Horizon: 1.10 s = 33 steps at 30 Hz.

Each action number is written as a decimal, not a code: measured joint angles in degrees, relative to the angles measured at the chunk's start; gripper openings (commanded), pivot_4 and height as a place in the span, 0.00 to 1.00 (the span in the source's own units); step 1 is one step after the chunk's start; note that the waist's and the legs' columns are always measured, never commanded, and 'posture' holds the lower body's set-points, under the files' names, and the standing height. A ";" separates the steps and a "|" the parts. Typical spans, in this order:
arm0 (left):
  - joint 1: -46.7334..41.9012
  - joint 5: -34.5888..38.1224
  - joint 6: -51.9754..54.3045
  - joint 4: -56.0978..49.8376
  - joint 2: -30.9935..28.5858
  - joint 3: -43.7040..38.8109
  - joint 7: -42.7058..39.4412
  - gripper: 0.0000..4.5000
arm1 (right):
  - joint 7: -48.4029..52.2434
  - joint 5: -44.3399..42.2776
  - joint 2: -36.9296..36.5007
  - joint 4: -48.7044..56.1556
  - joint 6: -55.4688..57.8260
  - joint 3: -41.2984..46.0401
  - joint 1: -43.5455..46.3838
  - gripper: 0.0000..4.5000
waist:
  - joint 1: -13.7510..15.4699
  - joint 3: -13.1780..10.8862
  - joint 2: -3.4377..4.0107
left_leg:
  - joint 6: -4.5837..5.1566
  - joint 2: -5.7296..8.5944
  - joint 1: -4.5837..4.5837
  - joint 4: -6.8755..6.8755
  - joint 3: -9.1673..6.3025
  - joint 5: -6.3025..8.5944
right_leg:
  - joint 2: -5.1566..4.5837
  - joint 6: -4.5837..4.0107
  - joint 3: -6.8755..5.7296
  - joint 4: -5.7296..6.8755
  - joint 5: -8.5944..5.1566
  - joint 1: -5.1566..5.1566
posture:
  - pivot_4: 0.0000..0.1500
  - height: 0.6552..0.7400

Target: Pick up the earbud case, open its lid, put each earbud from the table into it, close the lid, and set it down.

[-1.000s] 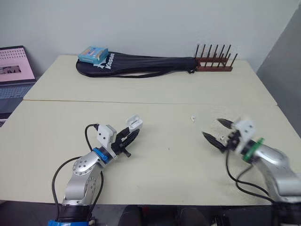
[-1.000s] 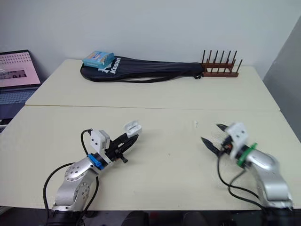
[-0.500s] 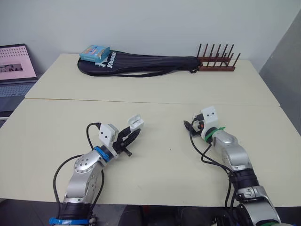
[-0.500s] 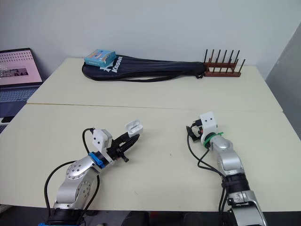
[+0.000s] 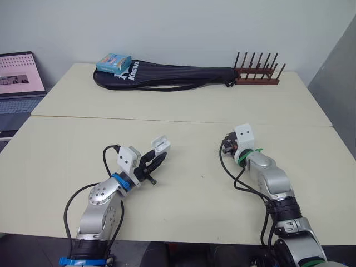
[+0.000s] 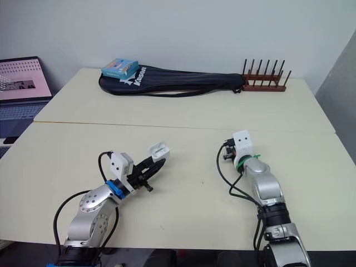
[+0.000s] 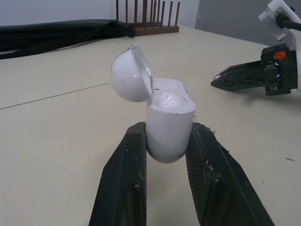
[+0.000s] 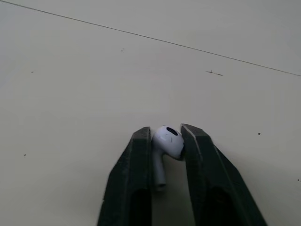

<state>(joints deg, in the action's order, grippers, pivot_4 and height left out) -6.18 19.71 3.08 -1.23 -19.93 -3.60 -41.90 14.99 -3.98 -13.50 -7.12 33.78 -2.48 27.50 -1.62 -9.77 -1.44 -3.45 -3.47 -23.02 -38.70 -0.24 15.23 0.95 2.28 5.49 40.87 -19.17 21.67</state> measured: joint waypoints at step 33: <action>13.16 1.76 6.50 -17.68 -3.75 -2.03 3.78 0.18 | 73.13 -6.36 -46.93 0.68 -49.17 -6.96 -17.63 0.09 | -0.26 -0.48 -0.23 | 0.03 -0.05 0.21 0.27 0.05 0.01 | -0.03 0.00 0.02 -0.49 0.00 -0.29 | 1.00 0.63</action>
<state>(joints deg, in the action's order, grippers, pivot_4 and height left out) 6.98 21.47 9.58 -18.92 -23.68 -5.63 -38.12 88.12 -10.34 -60.43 -6.44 -15.38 -9.44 9.87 -1.88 -10.25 -1.68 -3.42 -3.53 -22.81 -38.43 -0.19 15.24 0.92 2.28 5.51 40.38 -19.17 21.38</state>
